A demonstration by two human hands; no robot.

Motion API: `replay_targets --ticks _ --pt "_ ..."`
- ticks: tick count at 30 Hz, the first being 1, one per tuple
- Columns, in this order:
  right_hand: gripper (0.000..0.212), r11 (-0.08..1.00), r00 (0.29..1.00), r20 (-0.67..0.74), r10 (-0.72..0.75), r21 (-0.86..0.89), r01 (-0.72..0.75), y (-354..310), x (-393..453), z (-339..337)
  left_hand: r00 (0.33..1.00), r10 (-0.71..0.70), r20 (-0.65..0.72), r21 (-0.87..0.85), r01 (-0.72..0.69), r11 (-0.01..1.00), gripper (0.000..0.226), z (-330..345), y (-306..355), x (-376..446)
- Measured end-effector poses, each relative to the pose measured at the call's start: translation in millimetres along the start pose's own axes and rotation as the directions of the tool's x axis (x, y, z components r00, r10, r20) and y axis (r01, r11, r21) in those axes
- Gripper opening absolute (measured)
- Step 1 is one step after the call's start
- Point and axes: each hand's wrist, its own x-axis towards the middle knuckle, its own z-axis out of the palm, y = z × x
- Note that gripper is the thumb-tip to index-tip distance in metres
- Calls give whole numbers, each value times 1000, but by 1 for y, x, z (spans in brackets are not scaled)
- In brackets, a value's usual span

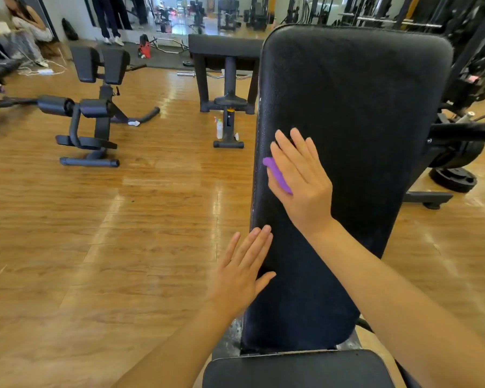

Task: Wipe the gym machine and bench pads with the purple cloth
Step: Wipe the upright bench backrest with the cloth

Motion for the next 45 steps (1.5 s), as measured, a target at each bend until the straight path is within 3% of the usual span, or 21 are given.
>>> replay_targets --ticks 5,9,12,16,20,23,25,28,31,34,37,39,42,45 --pt "44 974 940 256 -225 56 218 7 -84 -33 999 32 1 -1 -32 999 87 -2 -3 1" --pt "29 949 930 188 -315 25 316 11 -8 -22 1000 20 -11 -31 -20 999 87 -2 -2 1" --pt "31 979 977 68 -204 8 203 19 62 1 1000 21 -8 -45 -22 999 88 -2 0 2" --pt "34 979 977 81 -195 70 190 13 47 5 999 50 -2 -28 -50 998 92 -3 -2 2" --pt "43 887 850 254 -462 164 433 17 -11 -14 992 128 1 21 -128 992 95 -6 -11 5" --pt "39 831 776 301 -555 159 533 24 16 -12 983 181 18 70 -182 981 98 -8 -18 9" --pt "33 853 823 227 -521 92 514 23 50 -3 980 198 32 72 -199 977 99 -10 -20 12" --pt "32 944 934 139 -330 59 325 14 77 8 979 197 43 50 -199 979 101 -14 -20 13" --pt "29 960 951 140 -276 88 266 2 40 4 978 206 40 50 -207 977 106 -17 -21 15" --pt "33 889 839 297 -455 203 410 4 -9 -11 969 247 33 64 -248 967 112 -20 -26 24" --pt "34 815 712 398 -579 249 524 18 3 -19 960 271 67 71 -276 959 111 -23 -31 27" --pt "33 833 755 359 -549 157 531 26 35 -16 958 275 82 84 -282 956 108 -24 -31 26" --pt "35 937 905 246 -347 64 342 34 80 -8 959 268 92 82 -275 958 107 -27 -29 25" --pt "34 959 936 215 -279 115 259 26 69 -6 954 286 94 82 -293 953 107 -26 -31 24"
